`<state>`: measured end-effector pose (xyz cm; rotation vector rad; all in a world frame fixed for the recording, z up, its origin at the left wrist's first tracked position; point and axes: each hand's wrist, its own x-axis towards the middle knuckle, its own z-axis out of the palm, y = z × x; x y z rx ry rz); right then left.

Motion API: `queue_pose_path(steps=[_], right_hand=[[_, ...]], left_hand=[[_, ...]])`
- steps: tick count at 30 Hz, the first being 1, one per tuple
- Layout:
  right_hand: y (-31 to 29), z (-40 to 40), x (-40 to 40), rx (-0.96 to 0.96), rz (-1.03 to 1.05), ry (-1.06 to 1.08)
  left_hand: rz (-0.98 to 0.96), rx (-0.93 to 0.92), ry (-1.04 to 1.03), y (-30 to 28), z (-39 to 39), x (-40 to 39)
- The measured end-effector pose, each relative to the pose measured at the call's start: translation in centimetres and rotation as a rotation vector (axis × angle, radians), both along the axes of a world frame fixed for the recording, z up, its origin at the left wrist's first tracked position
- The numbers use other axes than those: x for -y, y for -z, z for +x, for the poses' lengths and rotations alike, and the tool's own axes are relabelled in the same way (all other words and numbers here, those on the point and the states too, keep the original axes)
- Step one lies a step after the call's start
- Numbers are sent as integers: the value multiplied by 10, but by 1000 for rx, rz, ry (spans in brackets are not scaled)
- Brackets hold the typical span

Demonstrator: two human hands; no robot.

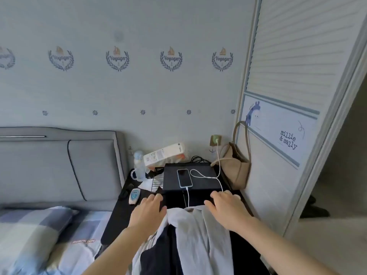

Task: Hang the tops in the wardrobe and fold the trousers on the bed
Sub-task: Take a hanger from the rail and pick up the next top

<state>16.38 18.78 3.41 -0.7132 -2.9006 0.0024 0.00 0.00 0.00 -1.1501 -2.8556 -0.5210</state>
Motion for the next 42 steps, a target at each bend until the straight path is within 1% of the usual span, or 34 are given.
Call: queue_pose_path(steps=[2, 4, 5, 8, 10, 11, 13, 15, 18, 19, 20, 22, 24, 25, 26, 28, 31, 33, 34, 37, 39, 40, 41, 42], right_hand=[[13, -10, -6, 54, -225, 64], [21, -24, -10, 86, -385, 150], [24, -29, -10, 92, -424, 164], [31, -57, -8, 180, -450, 179], [37, -71, -3, 231, -397, 165], [41, -77, 0, 220, -369, 171], [44, -83, 9, 108, -359, 182], [39, -90, 21, -83, -456, 184], [28, -102, 39, -328, -667, 144], [25, -104, 44, -378, -716, 131], [22, -104, 47, -425, -752, 124], [16, -98, 49, -485, -810, 142], [13, -84, 48, -481, -850, 163], [14, -75, 47, -453, -870, 171], [16, -66, 46, -422, -889, 177], [19, -49, 45, -361, -928, 192], [21, -32, 49, -343, -1009, 192], [15, -21, 55, -333, -1051, 177], [11, -15, 58, -313, -1058, 162], [-6, 9, 61, -305, -999, 133], [-25, 27, 56, -411, -1007, 176], [-36, 37, 52, -503, -1025, 221], [-49, 50, 47, -595, -1006, 274], [-62, 61, 43, -643, -946, 325]], left_hand=[[-37, 142, -9, 20, -11, -8], [-103, 281, 9, 46, -27, -15], [-129, 341, 18, 57, -32, -18], [-113, 582, -44, 80, -58, -31], [-42, 785, -164, 90, -72, -41], [-31, 881, -235, 96, -79, -46], [0, 1081, -369, 105, -88, -53], [161, 1334, -499, 114, -97, -58], [414, 1693, -619, 132, -109, -72], [474, 1768, -615, 134, -111, -76], [521, 1792, -591, 136, -115, -80], [636, 1796, -580, 135, -125, -87], [739, 1870, -653, 127, -137, -87], [776, 1858, -708, 122, -144, -85], [815, 1795, -749, 113, -151, -84], [894, 1675, -709, 93, -159, -88], [1016, 1543, -491, 38, -154, -98], [1041, 1362, -335, -12, -140, -103], [1050, 1268, -260, -38, -131, -105], [1031, 1111, 65, -115, -83, -104], [959, 993, 291, -158, -45, -103], [916, 938, 402, -176, -27, -101], [861, 890, 509, -192, -7, -100], [800, 834, 601, -205, 11, -97]])
